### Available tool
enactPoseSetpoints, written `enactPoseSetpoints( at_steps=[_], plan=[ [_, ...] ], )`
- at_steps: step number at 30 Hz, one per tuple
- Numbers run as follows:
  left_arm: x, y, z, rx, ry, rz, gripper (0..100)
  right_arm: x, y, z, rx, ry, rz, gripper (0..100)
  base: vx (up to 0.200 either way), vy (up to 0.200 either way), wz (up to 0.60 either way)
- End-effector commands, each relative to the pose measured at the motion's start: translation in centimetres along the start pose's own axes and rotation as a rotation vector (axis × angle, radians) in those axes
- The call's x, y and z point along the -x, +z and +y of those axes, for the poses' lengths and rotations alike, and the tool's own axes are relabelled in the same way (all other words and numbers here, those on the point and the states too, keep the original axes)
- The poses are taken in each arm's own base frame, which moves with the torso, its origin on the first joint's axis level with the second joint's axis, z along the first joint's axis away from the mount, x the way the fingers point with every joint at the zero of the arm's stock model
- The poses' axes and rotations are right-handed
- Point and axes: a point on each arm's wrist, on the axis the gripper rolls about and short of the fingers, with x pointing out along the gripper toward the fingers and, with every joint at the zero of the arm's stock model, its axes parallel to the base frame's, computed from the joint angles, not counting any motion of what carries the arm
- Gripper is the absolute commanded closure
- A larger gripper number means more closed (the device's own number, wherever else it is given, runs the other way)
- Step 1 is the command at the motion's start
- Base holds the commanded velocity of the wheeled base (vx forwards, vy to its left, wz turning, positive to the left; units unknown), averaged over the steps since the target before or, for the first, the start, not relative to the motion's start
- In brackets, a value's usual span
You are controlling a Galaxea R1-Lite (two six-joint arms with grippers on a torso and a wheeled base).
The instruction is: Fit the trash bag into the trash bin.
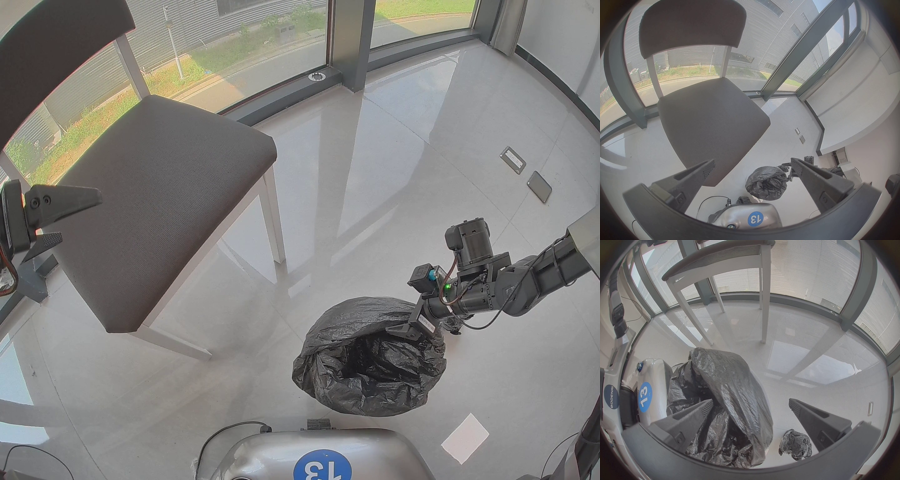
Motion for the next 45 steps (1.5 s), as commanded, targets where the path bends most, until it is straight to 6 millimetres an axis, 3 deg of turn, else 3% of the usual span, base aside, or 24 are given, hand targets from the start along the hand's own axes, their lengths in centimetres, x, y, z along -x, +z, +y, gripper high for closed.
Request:
enactPoseSetpoints(
  at_steps=[1, 17, 18, 23, 31, 37, 45],
  plan=[
    [0.0, 0.1, 0.0, 0.001, -0.002, -0.005, 0, -0.2, 0.1, 0.3, 0.006, 0.009, 0.0, 0, 0.0, 0.0, 0.0],
    [0.0, 0.1, -0.1, 0.001, -0.006, -0.014, 0, -1.2, -0.5, 0.7, -0.002, 0.033, 0.028, 0, 0.0, 0.0, 0.0],
    [0.1, 0.1, -0.1, 0.002, -0.007, -0.015, 0, -1.3, -0.6, 0.8, -0.002, 0.034, 0.029, 100, 0.0, 0.0, 0.0],
    [0.0, 0.2, -0.1, 0.002, -0.01, -0.022, 0, -1.6, -0.6, 0.8, -0.004, 0.034, 0.031, 100, 0.0, 0.0, 0.0],
    [0.0, 0.2, -0.1, 0.003, -0.01, -0.025, 0, -0.4, 0.6, 0.1, 0.006, 0.001, -0.01, 100, 0.0, 0.0, 0.0],
    [0.1, 0.2, -0.1, 0.003, -0.011, -0.027, 0, 0.5, 2.4, -1.9, 0.007, -0.066, -0.075, 100, 0.0, 0.0, 0.0],
    [0.3, 0.2, -0.1, 0.004, -0.013, -0.031, 0, -0.5, 3.1, -3.0, -0.01, -0.085, -0.095, 100, 0.0, 0.0, 0.0]
  ],
)
